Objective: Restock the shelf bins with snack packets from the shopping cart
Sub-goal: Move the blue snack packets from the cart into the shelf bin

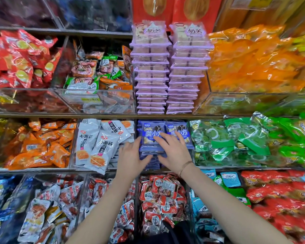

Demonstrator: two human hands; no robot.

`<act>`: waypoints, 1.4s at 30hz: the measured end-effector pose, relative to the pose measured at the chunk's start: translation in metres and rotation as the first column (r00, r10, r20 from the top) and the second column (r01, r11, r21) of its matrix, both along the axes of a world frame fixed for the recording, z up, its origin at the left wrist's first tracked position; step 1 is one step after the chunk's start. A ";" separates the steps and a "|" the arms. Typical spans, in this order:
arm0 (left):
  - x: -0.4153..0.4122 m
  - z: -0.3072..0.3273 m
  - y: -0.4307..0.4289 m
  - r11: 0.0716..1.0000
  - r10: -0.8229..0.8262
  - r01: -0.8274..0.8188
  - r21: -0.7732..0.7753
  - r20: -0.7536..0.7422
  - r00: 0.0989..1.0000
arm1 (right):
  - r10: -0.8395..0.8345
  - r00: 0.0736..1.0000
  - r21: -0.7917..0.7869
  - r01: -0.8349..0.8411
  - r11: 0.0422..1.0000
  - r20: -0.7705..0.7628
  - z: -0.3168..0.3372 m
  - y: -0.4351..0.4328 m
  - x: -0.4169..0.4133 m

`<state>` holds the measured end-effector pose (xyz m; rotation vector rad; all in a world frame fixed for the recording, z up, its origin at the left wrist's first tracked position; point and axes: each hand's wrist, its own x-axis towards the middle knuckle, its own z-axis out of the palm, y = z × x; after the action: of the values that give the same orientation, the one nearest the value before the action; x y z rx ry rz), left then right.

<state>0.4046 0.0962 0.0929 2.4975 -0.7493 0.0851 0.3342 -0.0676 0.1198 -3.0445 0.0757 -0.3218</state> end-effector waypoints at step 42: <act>0.008 0.038 -0.020 0.940 -0.243 0.173 0.294 0.219 0.945 | -0.111 0.975 0.067 0.126 0.990 -0.190 -0.004 -0.047 0.002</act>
<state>0.4129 0.0757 0.1313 2.6755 -1.2035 0.2431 0.3358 -0.1144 0.1154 -2.9885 0.2760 -0.0385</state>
